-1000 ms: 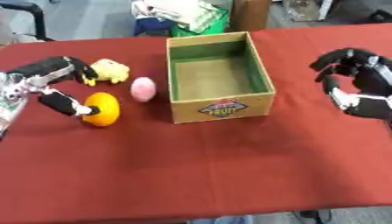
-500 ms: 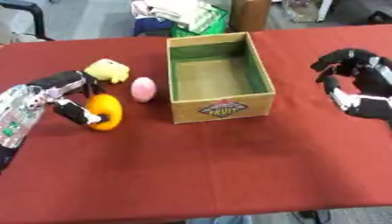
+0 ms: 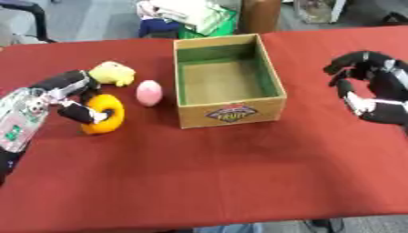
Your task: Pick up objects on the table and place them in the box.
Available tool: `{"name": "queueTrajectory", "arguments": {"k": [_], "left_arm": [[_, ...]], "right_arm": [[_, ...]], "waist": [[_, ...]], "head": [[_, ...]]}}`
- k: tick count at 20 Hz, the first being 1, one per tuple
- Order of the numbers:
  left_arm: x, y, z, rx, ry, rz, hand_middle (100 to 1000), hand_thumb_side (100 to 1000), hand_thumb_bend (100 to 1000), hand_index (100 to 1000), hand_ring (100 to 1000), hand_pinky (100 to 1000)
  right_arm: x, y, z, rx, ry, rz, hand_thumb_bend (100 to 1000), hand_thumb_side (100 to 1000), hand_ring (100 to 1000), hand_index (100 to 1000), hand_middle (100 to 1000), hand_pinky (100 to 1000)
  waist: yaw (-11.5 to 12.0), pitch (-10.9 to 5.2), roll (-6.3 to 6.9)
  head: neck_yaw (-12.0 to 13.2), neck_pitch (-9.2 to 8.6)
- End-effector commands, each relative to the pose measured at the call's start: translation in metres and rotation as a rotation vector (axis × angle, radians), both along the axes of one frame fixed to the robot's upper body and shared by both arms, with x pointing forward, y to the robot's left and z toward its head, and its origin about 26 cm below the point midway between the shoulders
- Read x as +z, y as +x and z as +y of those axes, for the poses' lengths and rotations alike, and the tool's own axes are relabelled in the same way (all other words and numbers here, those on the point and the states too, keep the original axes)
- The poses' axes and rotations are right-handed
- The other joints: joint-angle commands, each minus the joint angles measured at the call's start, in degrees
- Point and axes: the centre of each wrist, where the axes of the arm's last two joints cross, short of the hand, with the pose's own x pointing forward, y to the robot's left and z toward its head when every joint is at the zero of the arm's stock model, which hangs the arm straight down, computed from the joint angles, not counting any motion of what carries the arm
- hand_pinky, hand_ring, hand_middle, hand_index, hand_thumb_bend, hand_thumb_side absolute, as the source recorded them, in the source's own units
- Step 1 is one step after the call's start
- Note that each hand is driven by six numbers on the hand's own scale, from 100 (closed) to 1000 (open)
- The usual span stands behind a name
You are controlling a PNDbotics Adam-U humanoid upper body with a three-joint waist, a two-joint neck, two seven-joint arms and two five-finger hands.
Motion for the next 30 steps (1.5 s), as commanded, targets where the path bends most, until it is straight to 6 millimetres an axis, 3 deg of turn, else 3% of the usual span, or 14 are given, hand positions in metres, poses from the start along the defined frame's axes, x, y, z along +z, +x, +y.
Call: {"name": "queueTrajectory", "arguments": {"k": [1, 3, 4, 7, 12, 20, 25, 27, 30], "left_arm": [[0.045, 0.002, -0.005, 0.000, -0.065, -0.154, 241, 220, 293, 430, 344, 603], [0.063, 0.006, -0.017, -0.015, -0.111, -0.221, 249, 216, 282, 432, 349, 608], [0.070, 0.008, -0.024, -0.028, -0.122, -0.249, 249, 213, 275, 439, 352, 610], [0.087, 0.019, -0.047, -0.069, -0.150, -0.285, 258, 213, 285, 447, 361, 615], [0.099, 0.032, -0.087, -0.189, -0.123, -0.302, 273, 213, 292, 459, 375, 621], [0.071, 0.047, -0.121, -0.353, -0.090, -0.216, 324, 222, 328, 501, 428, 644], [0.046, 0.050, -0.131, -0.387, -0.081, -0.157, 413, 231, 254, 569, 488, 661], [0.039, 0.051, -0.132, -0.390, -0.077, -0.140, 515, 239, 330, 658, 555, 679], [0.037, 0.051, -0.130, -0.383, -0.078, -0.133, 693, 278, 603, 805, 655, 729]], "right_arm": [[0.009, 0.001, 0.000, 0.007, -0.003, -0.024, 100, 190, 742, 762, 595, 579], [0.008, 0.001, 0.002, 0.016, -0.004, -0.021, 100, 144, 742, 762, 594, 579], [0.007, 0.002, 0.004, 0.022, -0.005, -0.020, 100, 191, 742, 762, 595, 579], [0.007, 0.003, 0.011, 0.052, -0.011, -0.020, 100, 192, 742, 761, 594, 579], [0.006, 0.006, 0.027, 0.119, -0.026, -0.018, 100, 196, 742, 756, 592, 579], [0.000, 0.009, 0.054, 0.244, -0.072, -0.003, 100, 203, 743, 694, 588, 578], [-0.003, 0.009, 0.063, 0.285, -0.087, 0.005, 100, 203, 743, 689, 587, 578], [-0.004, 0.009, 0.064, 0.290, -0.087, 0.006, 100, 204, 743, 688, 587, 578], [-0.004, 0.009, 0.063, 0.289, -0.087, 0.008, 100, 203, 742, 688, 586, 578]], "waist": [[-0.10, -0.99, -0.09], [-0.27, -1.04, -0.14], [-0.43, -1.05, -0.20], [-1.30, -1.05, -0.31], [-2.94, -0.91, -0.57], [-5.58, -0.55, -0.54], [-6.10, -0.43, -0.53], [-6.18, -0.41, -0.53], [-6.19, -0.38, -0.52]], "head": [[0.32, 0.27], [0.66, 0.27], [0.90, 0.27], [1.77, 0.27], [3.13, 0.27], [4.97, 0.27], [5.09, 0.27], [4.95, 0.27], [4.80, 0.27]]}}
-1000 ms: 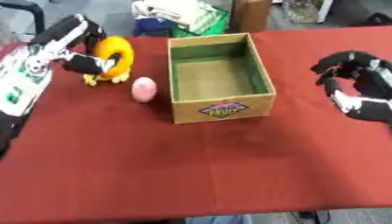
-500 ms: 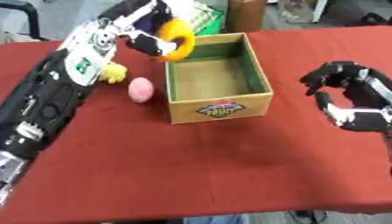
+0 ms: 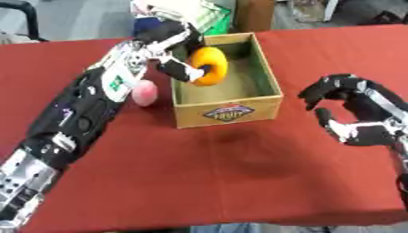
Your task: Pick up objects on the table and place them in the box.
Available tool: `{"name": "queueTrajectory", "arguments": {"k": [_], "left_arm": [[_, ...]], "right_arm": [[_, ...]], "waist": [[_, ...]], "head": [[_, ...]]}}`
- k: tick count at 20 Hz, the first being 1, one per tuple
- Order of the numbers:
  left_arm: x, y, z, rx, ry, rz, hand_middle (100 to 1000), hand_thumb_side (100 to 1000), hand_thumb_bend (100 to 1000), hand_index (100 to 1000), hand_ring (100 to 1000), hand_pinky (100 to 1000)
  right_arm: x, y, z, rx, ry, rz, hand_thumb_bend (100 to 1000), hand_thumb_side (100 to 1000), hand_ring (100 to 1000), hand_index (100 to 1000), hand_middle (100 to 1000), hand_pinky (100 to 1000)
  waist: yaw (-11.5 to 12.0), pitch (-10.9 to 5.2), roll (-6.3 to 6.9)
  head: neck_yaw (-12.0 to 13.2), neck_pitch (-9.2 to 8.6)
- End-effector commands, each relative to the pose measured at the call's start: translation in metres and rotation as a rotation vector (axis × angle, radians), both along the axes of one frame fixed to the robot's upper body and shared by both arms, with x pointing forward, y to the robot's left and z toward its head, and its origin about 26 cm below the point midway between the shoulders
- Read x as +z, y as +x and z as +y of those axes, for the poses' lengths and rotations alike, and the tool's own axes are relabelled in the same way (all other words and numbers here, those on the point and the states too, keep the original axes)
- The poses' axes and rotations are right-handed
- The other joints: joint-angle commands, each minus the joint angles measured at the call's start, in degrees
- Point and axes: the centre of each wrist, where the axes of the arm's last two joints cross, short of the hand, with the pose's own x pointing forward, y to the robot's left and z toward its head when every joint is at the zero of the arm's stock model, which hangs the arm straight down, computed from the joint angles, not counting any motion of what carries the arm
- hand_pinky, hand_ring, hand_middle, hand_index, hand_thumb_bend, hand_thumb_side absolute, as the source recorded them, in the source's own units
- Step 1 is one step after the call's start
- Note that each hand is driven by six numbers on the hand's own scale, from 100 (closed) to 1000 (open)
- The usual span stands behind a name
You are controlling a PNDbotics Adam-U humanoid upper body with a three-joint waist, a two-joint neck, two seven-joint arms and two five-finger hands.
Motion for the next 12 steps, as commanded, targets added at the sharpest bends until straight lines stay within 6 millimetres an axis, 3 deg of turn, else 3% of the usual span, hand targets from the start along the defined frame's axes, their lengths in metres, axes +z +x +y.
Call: {"name": "queueTrajectory", "arguments": {"k": [1, 5, 7, 9, 12], "left_arm": [[0.012, 0.002, 0.004, 0.008, -0.004, -0.034, 725, 283, 648, 825, 669, 737], [0.022, 0.000, 0.011, 0.046, -0.048, -0.074, 789, 296, 751, 871, 697, 759], [0.029, -0.001, 0.016, 0.073, -0.070, -0.099, 758, 287, 671, 845, 675, 747], [0.037, -0.003, 0.024, 0.109, -0.087, -0.125, 662, 261, 544, 789, 621, 734], [0.044, -0.005, 0.036, 0.171, -0.109, -0.142, 620, 242, 451, 761, 605, 730]], "right_arm": [[0.009, 0.002, 0.000, 0.010, 0.003, -0.024, 100, 203, 742, 688, 586, 578], [0.008, 0.002, -0.001, 0.004, 0.004, -0.021, 100, 203, 742, 689, 584, 577], [0.008, 0.002, -0.002, 0.001, 0.005, -0.020, 100, 203, 742, 691, 584, 577], [0.008, 0.002, -0.003, -0.003, 0.005, -0.020, 100, 203, 742, 692, 583, 577], [0.008, 0.002, -0.005, -0.014, 0.003, -0.019, 100, 203, 742, 695, 582, 577]], "waist": [[-0.05, -0.70, -0.11], [0.14, -0.72, -0.08], [0.29, -0.77, -0.06], [0.53, -0.82, -0.04], [0.91, -0.89, -0.07]], "head": [[-0.10, 0.27], [-0.45, 0.27], [-0.58, 0.27], [-0.84, 0.27], [-1.19, 0.27]]}}
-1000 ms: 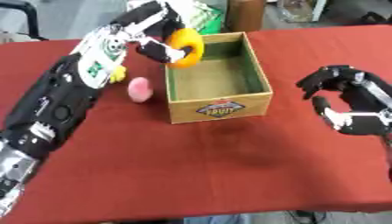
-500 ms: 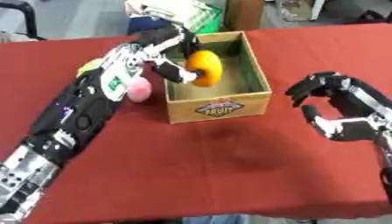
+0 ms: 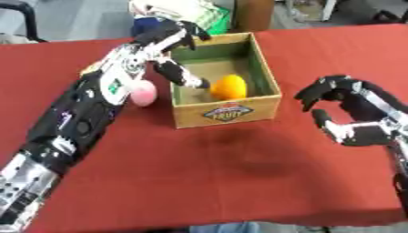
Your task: Pick up objects on the table and place them in the box.
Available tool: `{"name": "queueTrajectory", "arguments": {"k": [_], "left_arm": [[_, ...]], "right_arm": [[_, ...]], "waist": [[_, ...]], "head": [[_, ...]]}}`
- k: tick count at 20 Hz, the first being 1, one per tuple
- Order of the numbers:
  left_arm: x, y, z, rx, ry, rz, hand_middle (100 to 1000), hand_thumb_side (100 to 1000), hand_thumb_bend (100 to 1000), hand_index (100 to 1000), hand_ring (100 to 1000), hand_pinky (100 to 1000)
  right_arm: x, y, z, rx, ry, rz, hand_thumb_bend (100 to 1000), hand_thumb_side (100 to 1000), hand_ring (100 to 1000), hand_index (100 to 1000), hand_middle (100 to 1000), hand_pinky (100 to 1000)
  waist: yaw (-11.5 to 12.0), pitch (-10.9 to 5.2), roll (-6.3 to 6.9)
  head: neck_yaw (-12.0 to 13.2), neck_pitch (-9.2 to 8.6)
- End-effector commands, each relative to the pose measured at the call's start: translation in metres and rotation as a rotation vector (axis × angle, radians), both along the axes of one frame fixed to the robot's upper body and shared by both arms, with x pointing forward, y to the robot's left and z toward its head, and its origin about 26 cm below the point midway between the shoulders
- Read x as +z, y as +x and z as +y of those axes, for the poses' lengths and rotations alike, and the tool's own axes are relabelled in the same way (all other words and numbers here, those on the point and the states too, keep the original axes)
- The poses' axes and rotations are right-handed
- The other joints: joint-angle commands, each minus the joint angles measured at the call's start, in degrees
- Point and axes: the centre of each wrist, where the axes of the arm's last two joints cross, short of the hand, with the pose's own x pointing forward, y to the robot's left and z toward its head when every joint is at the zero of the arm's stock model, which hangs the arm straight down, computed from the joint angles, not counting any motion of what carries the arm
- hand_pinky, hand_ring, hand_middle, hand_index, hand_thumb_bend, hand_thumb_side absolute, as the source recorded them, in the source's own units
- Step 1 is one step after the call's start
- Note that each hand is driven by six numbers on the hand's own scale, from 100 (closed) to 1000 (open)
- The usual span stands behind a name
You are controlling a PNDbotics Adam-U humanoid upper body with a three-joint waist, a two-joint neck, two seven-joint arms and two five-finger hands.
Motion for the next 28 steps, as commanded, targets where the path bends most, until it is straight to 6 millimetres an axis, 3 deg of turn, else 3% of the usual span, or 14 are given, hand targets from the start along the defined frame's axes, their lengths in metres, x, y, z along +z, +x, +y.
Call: {"name": "queueTrajectory", "arguments": {"k": [1, 3, 9, 14, 24, 28], "left_arm": [[0.024, -0.002, 0.021, 0.076, -0.014, -0.057, 613, 241, 439, 753, 602, 729], [0.027, -0.004, 0.033, 0.113, 0.000, -0.055, 602, 210, 385, 742, 598, 725], [0.022, -0.011, 0.073, 0.173, 0.148, 0.025, 610, 260, 419, 745, 607, 722], [0.005, -0.020, 0.096, 0.196, 0.213, 0.110, 604, 267, 429, 745, 594, 719], [-0.037, -0.015, 0.084, 0.160, 0.237, 0.235, 604, 275, 469, 743, 589, 718], [-0.049, -0.012, 0.078, 0.152, 0.260, 0.264, 569, 265, 427, 712, 557, 705]], "right_arm": [[0.008, 0.001, -0.005, -0.013, 0.003, -0.024, 100, 203, 742, 696, 582, 577], [0.008, 0.001, -0.006, -0.019, 0.005, -0.022, 100, 203, 742, 698, 582, 577], [0.007, 0.001, -0.011, -0.036, 0.000, -0.020, 100, 203, 742, 701, 582, 577], [0.007, 0.001, -0.014, -0.052, 0.002, -0.019, 100, 202, 742, 702, 581, 577], [0.007, 0.001, -0.012, -0.045, 0.009, -0.026, 100, 204, 742, 703, 581, 578], [0.007, 0.001, -0.012, -0.047, 0.011, -0.029, 100, 205, 742, 704, 581, 577]], "waist": [[0.18, -0.95, -0.10], [0.40, -1.07, -0.04], [1.12, -1.31, 0.32], [1.75, -1.45, 0.56], [1.62, -0.94, -0.42], [1.45, -0.67, -0.66]], "head": [[-0.39, 0.27], [-0.71, 0.27], [-1.67, 0.27], [-2.58, 0.27], [-2.47, 0.27], [-2.40, 0.27]]}}
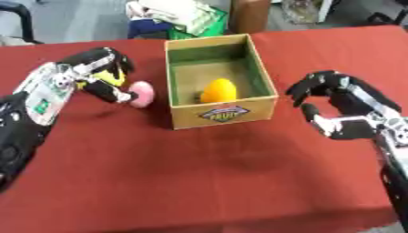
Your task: Pick up objects on the table and place them in the box.
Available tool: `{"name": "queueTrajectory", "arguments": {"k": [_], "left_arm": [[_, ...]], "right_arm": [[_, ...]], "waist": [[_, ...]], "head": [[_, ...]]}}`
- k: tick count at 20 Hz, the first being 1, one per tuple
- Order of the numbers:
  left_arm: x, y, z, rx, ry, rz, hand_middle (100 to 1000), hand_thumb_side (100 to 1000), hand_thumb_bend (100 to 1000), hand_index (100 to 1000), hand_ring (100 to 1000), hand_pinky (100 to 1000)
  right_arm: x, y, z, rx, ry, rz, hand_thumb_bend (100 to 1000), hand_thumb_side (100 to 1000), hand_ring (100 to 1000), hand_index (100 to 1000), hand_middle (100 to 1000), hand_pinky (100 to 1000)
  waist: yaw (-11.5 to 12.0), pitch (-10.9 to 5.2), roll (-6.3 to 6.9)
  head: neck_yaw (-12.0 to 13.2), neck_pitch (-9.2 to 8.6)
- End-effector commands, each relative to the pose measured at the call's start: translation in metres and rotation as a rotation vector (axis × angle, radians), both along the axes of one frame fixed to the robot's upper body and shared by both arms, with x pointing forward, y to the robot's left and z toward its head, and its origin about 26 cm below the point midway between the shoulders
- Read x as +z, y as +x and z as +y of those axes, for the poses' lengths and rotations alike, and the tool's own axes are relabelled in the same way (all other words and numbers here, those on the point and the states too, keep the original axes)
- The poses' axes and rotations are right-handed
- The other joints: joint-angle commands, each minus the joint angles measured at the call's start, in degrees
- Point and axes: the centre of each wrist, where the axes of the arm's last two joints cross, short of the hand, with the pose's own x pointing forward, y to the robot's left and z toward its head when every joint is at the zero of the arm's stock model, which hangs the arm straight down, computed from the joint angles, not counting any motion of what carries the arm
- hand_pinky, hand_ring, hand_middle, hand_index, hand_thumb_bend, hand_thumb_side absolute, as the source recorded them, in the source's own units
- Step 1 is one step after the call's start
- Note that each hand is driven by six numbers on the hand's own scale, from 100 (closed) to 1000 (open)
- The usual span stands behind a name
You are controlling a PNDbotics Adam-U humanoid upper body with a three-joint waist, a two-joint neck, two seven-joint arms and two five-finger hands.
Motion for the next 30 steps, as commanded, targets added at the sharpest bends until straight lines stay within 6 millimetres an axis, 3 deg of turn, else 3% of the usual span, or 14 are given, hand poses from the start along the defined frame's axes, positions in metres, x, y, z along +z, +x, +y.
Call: {"name": "queueTrajectory", "arguments": {"k": [1, 12, 18, 22, 30], "left_arm": [[0.005, 0.004, -0.001, -0.005, 0.030, -0.012, 549, 261, 396, 691, 539, 698], [0.000, 0.005, -0.002, 0.034, 0.017, -0.089, 383, 235, 233, 523, 403, 633], [0.023, 0.003, -0.006, 0.066, 0.010, -0.315, 294, 217, 172, 429, 339, 590], [0.038, 0.000, -0.011, 0.059, 0.023, -0.450, 290, 211, 175, 421, 368, 586], [0.061, -0.003, -0.019, 0.032, 0.018, -0.549, 282, 201, 151, 412, 364, 586]], "right_arm": [[0.010, 0.001, -0.005, -0.008, -0.010, -0.034, 100, 205, 742, 704, 580, 577], [0.009, 0.001, -0.005, -0.009, -0.009, -0.029, 100, 205, 743, 704, 579, 577], [0.008, 0.001, -0.005, -0.010, -0.010, -0.025, 100, 205, 743, 705, 579, 577], [0.007, 0.001, -0.005, -0.009, -0.011, -0.022, 100, 205, 743, 705, 579, 577], [0.007, 0.000, -0.005, -0.008, -0.011, -0.017, 100, 205, 743, 705, 578, 577]], "waist": [[-0.02, -0.66, -0.10], [0.07, -0.70, -0.10], [-0.03, -0.82, 0.07], [-0.09, -0.91, 0.20], [-0.10, -1.13, 0.30]], "head": [[0.20, 0.27], [0.04, 0.27], [-0.05, 0.27], [-0.04, 0.27], [-0.17, 0.27]]}}
